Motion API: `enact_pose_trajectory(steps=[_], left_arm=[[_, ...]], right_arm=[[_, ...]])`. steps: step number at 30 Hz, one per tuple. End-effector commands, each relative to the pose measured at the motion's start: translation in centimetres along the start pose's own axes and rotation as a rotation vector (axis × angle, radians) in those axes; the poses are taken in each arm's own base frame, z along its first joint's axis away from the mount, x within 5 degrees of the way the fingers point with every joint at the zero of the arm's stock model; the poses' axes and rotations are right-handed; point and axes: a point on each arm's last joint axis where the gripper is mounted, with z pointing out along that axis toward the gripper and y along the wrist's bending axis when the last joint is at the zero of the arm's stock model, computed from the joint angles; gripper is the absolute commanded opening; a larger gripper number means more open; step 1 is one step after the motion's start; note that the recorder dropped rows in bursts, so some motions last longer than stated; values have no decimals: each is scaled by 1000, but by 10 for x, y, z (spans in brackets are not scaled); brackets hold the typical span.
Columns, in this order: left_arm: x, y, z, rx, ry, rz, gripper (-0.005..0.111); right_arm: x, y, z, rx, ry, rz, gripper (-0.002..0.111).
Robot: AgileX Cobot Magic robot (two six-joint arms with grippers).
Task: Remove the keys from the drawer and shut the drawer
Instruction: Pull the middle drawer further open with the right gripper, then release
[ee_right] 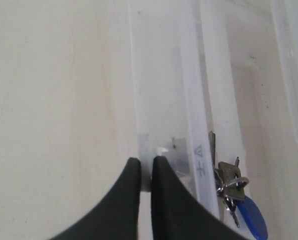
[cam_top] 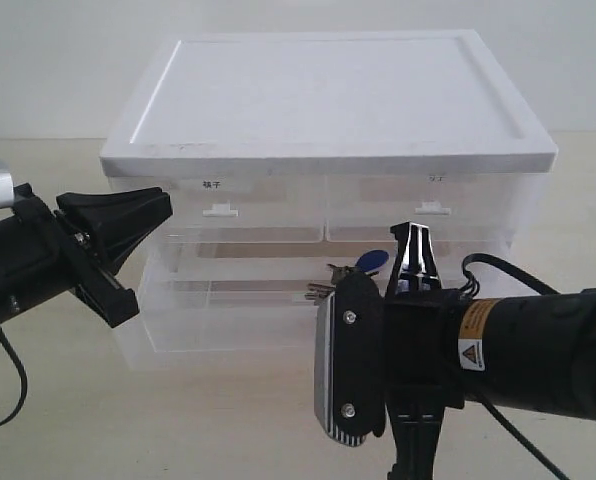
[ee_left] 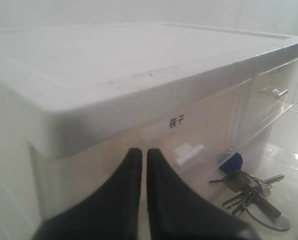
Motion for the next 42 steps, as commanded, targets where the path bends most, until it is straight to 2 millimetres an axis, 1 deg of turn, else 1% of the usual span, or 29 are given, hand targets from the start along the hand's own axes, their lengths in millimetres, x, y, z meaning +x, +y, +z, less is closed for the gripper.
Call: enact_pose_trajectory(steps=[1, 8, 16, 19, 23, 27, 33, 42], left_arm=[[-2, -1, 2, 2, -16, -13, 4], [-3, 2, 5, -6, -3, -25, 4], [8, 7, 14, 1, 19, -78, 4], [11, 8, 17, 9, 18, -86, 4], [11, 8, 17, 11, 13, -87, 4], [11, 8, 17, 11, 13, -87, 4], [11, 6, 17, 27, 18, -81, 4], [11, 6, 17, 27, 18, -81, 4]], right_arm=[[5, 9, -7, -65, 48, 17, 0], [10, 15, -7, -130, 106, 51, 0], [10, 15, -8, -128, 103, 102, 0], [6, 18, -8, -137, 94, 128, 0], [-4, 30, -9, -180, 71, 78, 0], [-8, 37, -10, -218, 74, 52, 0], [-7, 37, -10, -218, 77, 31, 0], [1, 43, -13, -299, 159, -10, 0]])
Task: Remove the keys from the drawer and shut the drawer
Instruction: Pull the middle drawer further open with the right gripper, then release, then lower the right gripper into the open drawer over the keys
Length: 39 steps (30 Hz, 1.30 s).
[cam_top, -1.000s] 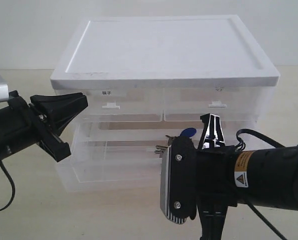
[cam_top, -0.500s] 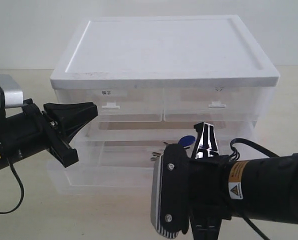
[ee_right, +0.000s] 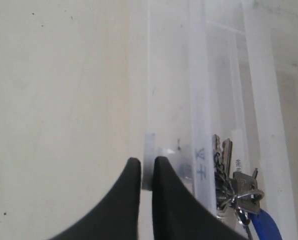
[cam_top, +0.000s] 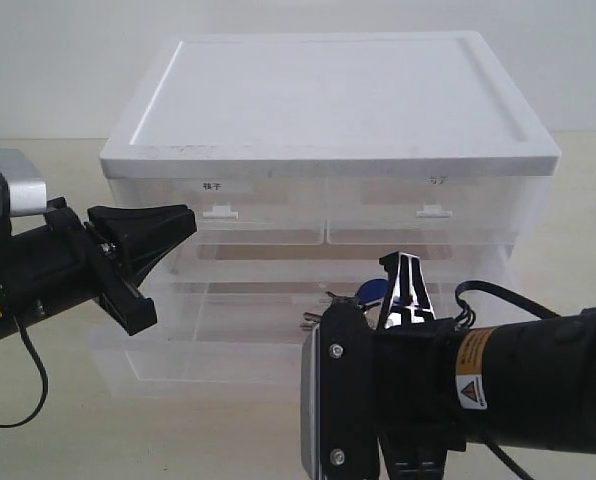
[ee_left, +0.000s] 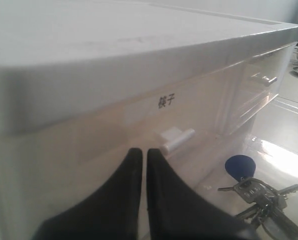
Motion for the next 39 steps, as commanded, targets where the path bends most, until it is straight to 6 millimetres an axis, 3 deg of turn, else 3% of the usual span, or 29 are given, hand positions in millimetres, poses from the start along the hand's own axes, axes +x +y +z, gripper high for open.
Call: enact_pose_trajectory(steps=[1, 4, 7, 12, 16, 27, 32, 39], left_arm=[[-3, 5, 2, -38, -23, -23, 4], [-3, 5, 2, -38, -23, -23, 4], [-3, 5, 2, -38, -23, -23, 4], [-2, 5, 2, -34, -21, -22, 4], [-2, 4, 2, -28, -19, -19, 4], [-2, 4, 2, -26, -19, -18, 4], [-2, 4, 2, -26, -19, -18, 4], [-2, 3, 2, -13, -15, -13, 4]], right_arm=[[16, 21, 1, -173, 155, -20, 0], [12, 18, -3, -135, 123, 21, 0], [3, 9, -19, -47, 31, 66, 2], [-6, 1, -37, 37, -68, 106, 35], [-7, 0, -38, 46, -79, 120, 48], [-25, -12, -65, 42, -173, 359, 48], [-31, -17, -75, 57, -206, 362, 48], [-47, -46, -94, 104, -216, 487, 48]])
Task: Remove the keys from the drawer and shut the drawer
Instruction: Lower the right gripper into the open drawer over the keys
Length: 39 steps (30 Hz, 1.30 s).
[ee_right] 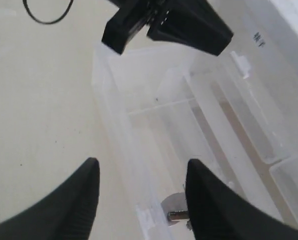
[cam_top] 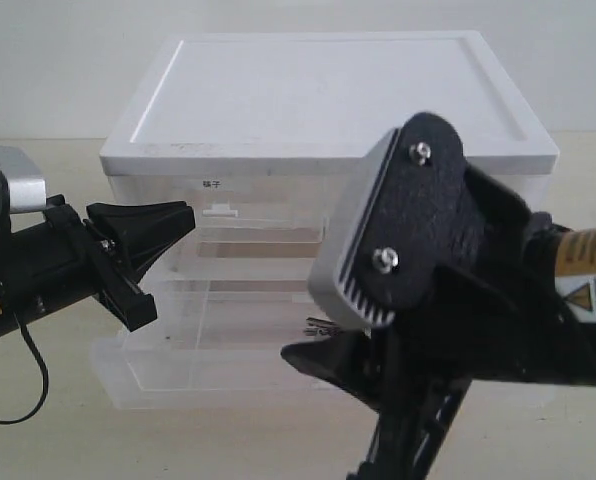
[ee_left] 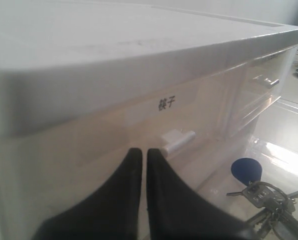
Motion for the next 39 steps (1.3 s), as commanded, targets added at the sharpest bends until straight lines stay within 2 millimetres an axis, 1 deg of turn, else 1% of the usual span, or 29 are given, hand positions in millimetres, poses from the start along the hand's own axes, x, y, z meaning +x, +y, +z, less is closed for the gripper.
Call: enact_pose_trajectory(steps=[1, 3, 6, 8, 10, 14, 18, 22, 27, 33, 36, 39], left_arm=[[-1, 2, 1, -7, -10, -13, 4], [-1, 2, 1, -6, -10, -13, 4], [-1, 2, 1, -6, -10, -13, 4], [-1, 2, 1, -6, -10, -13, 4], [-1, 2, 1, -6, -10, -13, 4], [0, 0, 1, 12, -4, -17, 4], [0, 0, 1, 20, -2, -19, 4], [-1, -1, 1, 21, -5, -19, 4], [-1, -1, 1, 23, -11, -19, 4], [-2, 0, 2, 22, -13, -18, 4], [-1, 0, 2, 23, -13, -17, 4], [-1, 0, 2, 23, -13, -17, 4]], right_arm=[[-16, -21, -11, 78, 19, 86, 48], [-15, -37, -16, 157, 55, 171, 48], [-8, -59, -25, 274, 133, 262, 48], [-2, -68, -28, 317, 171, 315, 48], [4, -76, -27, 347, 190, 375, 48], [11, -84, -11, 348, 236, 408, 48], [13, -92, 14, 318, 356, 434, 48], [8, -102, 35, 302, 404, 422, 48], [2, -111, 56, 262, 452, 404, 48], [-4, -113, 77, 164, 479, 416, 48], [-3, -109, 81, 113, 490, 402, 48], [0, -105, 81, 62, 526, 366, 48]])
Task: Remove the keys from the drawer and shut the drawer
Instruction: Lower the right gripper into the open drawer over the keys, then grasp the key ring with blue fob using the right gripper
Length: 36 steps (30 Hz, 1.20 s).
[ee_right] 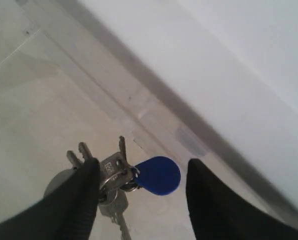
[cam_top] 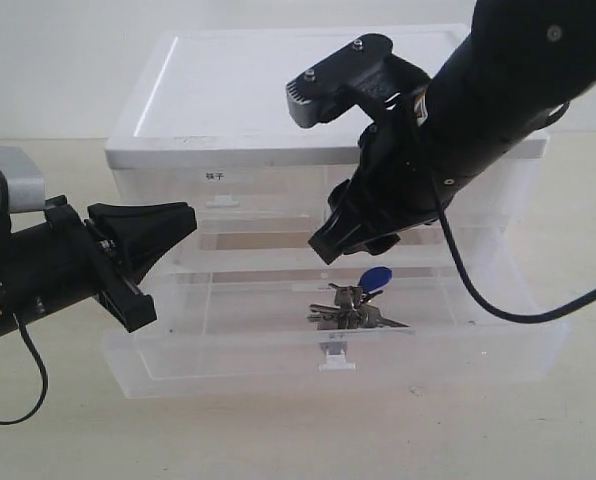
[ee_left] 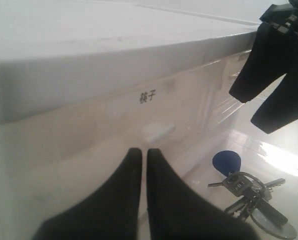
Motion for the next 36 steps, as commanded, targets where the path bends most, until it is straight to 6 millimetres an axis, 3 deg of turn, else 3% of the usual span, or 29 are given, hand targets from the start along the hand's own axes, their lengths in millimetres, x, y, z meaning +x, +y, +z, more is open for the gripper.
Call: enact_pose_trajectory(steps=[1, 7, 12, 20, 26, 36], left_arm=[[-1, 1, 1, 5, -15, -8, 4], [-1, 1, 1, 5, -15, -8, 4], [-1, 1, 1, 7, -15, -7, 4], [-1, -1, 1, 21, -10, -1, 4], [-1, -1, 1, 27, -8, 1, 4], [-1, -1, 1, 27, -8, 1, 4]], right_arm=[[7, 8, 11, -101, 80, -48, 48], [8, 33, -20, -155, 60, -171, 48], [8, 35, -41, -140, 17, -121, 48], [29, 32, -15, -87, 69, -127, 48], [19, 31, -12, -61, -48, -82, 48], [21, 29, 18, -31, 17, -44, 48]])
